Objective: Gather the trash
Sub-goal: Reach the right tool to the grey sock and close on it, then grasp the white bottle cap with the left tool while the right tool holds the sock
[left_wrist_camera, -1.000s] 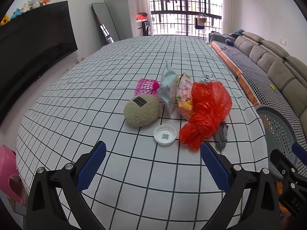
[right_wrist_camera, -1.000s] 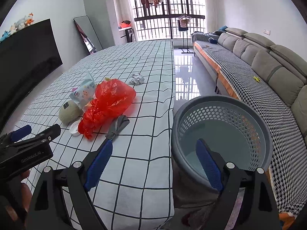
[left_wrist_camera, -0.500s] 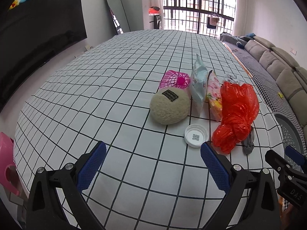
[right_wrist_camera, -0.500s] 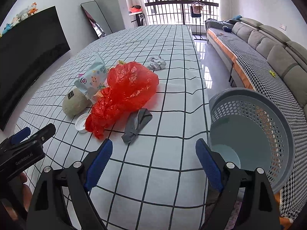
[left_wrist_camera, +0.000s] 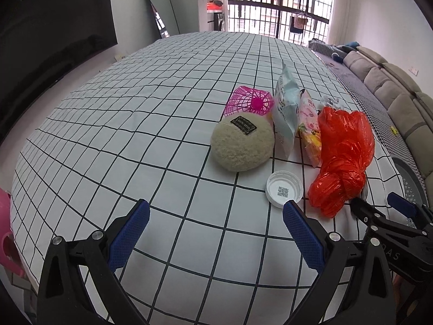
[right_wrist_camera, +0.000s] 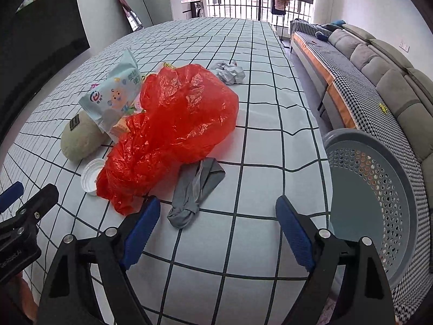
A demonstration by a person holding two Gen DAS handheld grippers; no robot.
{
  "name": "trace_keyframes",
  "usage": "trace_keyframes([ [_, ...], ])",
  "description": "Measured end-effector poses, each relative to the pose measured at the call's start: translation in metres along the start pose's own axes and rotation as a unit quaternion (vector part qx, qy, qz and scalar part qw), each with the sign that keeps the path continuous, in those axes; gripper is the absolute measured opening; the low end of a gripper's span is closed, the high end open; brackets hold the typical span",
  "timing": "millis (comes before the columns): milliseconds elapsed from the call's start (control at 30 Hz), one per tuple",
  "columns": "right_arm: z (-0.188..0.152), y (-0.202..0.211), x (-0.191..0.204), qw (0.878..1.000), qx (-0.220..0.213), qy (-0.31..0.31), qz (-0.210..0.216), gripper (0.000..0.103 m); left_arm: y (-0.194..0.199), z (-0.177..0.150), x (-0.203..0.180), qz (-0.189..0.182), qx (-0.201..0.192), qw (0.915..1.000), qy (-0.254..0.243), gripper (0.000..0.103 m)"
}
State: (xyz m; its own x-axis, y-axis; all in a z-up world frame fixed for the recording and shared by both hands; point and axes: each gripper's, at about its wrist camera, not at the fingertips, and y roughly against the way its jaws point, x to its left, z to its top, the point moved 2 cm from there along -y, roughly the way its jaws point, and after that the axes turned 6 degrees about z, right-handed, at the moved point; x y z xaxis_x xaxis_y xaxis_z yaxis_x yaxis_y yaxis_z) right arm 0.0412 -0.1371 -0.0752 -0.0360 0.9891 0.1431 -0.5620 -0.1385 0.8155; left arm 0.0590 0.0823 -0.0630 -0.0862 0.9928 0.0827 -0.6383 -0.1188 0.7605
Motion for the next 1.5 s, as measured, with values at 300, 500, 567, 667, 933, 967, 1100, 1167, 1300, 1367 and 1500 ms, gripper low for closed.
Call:
trace_keyframes([
  [300, 0.005, -0.01, 0.008, 1.0, 0.0, 0.013, -0.007, 0.069, -0.005, 0.0, -0.001, -0.018, 0.007, 0.9998, 0.005, 0.097],
  [500, 0.007, -0.007, 0.009, 1.0, -0.006, 0.022, 0.002, 0.04, -0.006, -0.002, -0.003, -0.019, 0.009, 0.9998, 0.004, 0.097],
  [567, 0.006, -0.005, 0.008, 1.0, -0.007, 0.021, 0.009, 0.029, -0.006, -0.002, -0.005, -0.022, 0.009, 0.9997, 0.003, 0.097],
  [667, 0.004, -0.001, 0.005, 1.0, -0.009, 0.016, 0.02, 0.022, -0.005, -0.003, -0.008, -0.027, 0.01, 0.9996, 0.004, 0.097],
  [933, -0.007, 0.027, -0.019, 0.999, -0.033, -0.002, 0.028, 0.02, -0.007, -0.005, -0.021, -0.027, 0.024, 0.9993, 0.001, 0.097],
  [967, -0.008, 0.031, -0.023, 0.999, -0.036, -0.004, 0.026, 0.02, -0.008, -0.004, -0.023, -0.026, 0.027, 0.9993, 0.001, 0.097],
  [1100, -0.015, 0.042, -0.036, 0.999, -0.044, -0.015, 0.028, 0.02, -0.013, -0.003, -0.024, -0.021, 0.035, 0.9991, 0.01, 0.097],
  [1167, -0.018, 0.046, -0.041, 0.998, -0.047, -0.019, 0.033, 0.02, -0.016, 0.0, -0.024, -0.018, 0.037, 0.999, 0.016, 0.097],
  [1300, -0.023, 0.049, -0.048, 0.997, -0.052, -0.023, 0.048, 0.02, -0.022, 0.005, -0.029, -0.002, 0.041, 0.9991, 0.013, 0.097],
  [1367, -0.027, 0.051, -0.052, 0.997, -0.053, -0.025, 0.055, 0.02, -0.023, 0.005, -0.034, 0.001, 0.044, 0.999, 0.01, 0.097],
  [1500, -0.029, 0.052, -0.057, 0.996, -0.054, -0.032, 0.065, 0.02, -0.024, 0.005, -0.05, 0.01, 0.045, 0.9989, -0.007, 0.097],
])
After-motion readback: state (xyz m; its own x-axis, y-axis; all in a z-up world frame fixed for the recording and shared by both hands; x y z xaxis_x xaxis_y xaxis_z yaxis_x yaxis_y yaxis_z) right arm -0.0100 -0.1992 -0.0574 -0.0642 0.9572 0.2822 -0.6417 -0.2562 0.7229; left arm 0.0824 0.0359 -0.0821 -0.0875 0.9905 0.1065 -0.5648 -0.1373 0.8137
